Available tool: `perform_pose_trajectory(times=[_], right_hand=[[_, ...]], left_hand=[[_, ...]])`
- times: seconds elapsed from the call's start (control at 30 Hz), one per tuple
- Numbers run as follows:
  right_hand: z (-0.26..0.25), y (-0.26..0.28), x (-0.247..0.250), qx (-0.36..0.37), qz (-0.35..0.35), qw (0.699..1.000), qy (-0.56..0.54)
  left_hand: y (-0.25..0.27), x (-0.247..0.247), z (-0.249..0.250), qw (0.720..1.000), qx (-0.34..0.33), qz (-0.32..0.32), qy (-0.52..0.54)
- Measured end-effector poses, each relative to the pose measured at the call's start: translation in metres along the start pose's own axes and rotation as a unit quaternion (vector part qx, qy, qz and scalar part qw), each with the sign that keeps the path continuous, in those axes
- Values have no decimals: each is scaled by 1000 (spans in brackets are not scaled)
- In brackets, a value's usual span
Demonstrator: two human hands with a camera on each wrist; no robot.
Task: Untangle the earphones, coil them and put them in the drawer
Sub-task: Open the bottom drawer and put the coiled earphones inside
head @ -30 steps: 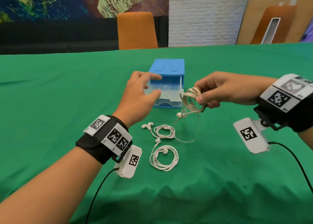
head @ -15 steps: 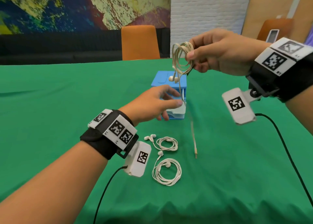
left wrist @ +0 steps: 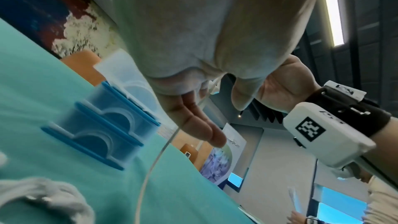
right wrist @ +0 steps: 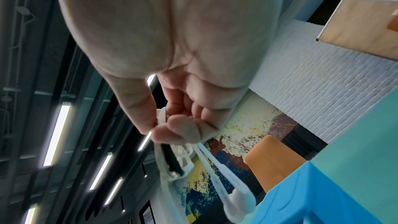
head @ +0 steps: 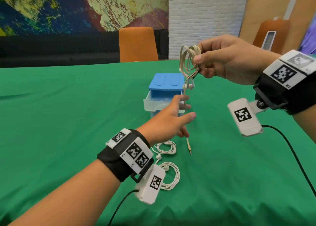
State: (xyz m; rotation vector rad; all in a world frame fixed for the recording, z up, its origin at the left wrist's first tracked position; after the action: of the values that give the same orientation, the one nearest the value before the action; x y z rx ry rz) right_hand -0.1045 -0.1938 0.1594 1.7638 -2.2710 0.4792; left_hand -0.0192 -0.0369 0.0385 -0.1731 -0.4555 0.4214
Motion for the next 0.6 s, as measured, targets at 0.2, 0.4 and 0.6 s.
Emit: perform_pose_trajectory(times=[0.2,0.4,0.6], right_hand=[[18,3,-1,-32,75,996,44],[33,11,-13,-17,94,993,74],[49,24,-32,-41,-5,999,2]], left_hand=[[-1,-8,8,992,-47,3,-114],[-1,3,29,946,-71,-32,-314],[-5,21,59,947,-109,-66,-293]])
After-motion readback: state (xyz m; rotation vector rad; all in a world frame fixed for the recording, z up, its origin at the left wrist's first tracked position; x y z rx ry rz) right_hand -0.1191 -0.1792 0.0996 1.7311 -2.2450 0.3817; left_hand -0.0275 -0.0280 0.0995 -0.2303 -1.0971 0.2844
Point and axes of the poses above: each hand's wrist, its own y-axis away from the middle knuckle, its own x-axis out of the back of the hand, z = x × y, the point moved 1 cm from there along -y, towards the middle knuckle, and after that the axes turned 9 degrees about -x, right-handed, at the moved point
